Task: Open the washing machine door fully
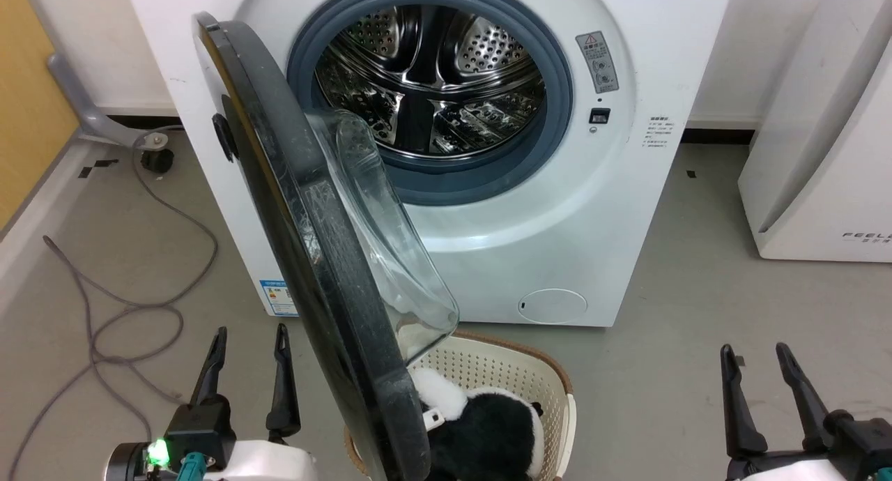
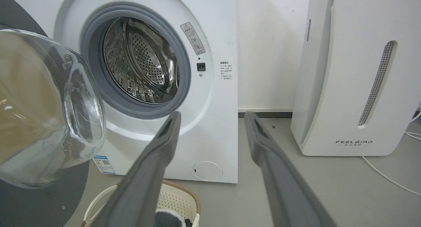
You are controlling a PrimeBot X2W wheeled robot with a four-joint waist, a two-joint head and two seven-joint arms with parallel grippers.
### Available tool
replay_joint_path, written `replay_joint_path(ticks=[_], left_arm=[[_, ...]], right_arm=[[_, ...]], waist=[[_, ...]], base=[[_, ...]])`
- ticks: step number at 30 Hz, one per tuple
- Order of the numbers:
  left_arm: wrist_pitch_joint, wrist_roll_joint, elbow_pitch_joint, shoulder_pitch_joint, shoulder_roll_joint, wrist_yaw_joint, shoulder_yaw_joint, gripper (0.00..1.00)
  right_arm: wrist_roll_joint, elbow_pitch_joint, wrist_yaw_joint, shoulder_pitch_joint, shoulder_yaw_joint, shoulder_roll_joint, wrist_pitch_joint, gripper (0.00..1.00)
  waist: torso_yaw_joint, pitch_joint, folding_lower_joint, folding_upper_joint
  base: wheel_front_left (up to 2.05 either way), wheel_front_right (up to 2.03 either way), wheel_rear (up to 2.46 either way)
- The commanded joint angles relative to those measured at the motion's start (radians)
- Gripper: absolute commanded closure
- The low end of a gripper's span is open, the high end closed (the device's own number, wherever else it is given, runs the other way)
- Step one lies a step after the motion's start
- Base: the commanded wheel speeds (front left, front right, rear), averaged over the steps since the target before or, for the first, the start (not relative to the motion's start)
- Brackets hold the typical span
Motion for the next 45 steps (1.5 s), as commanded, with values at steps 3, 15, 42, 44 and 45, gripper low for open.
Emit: replay_joint_path(ticks=[3, 15, 42, 44, 45], left_arm=[[-0.006, 0.005, 0.011, 0.010, 0.001, 0.013, 0.009, 0.00], [-0.006, -0.016, -0.134, -0.045, 0.017, -0.005, 0.084, 1.00], [-0.006, 0.052, -0.514, -0.097, 0.031, -0.190, -0.325, 1.00], [-0.006, 0.059, -0.514, -0.090, 0.036, -0.191, -0.342, 1.00], [-0.006, 0.064, -0.513, -0.083, 0.039, -0.192, -0.358, 1.00]], right_arm=[[-0.002, 0.021, 0.001, 0.004, 0.004, 0.004, -0.004, 0.00], [-0.025, 0.005, 0.001, 0.006, 0.008, 0.004, -0.004, 0.00], [-0.048, -0.039, 0.001, 0.011, -0.011, 0.004, -0.004, 0.00], [-0.048, -0.039, 0.001, 0.011, -0.014, 0.004, -0.004, 0.00], [-0.048, -0.039, 0.001, 0.011, -0.016, 0.004, -0.004, 0.00]], waist=[[-0.001, -0.005, 0.0000, -0.0001], [0.004, -0.014, 0.0000, -0.0001], [0.033, -0.010, 0.0000, -0.0001], [0.036, -0.011, 0.0000, -0.0001], [0.040, -0.011, 0.0000, -0.0001]], base=[[0.00, 0.00, 0.00], [0.00, 0.00, 0.00], [0.00, 0.00, 0.00], [0.00, 0.00, 0.00], [0.00, 0.00, 0.00]])
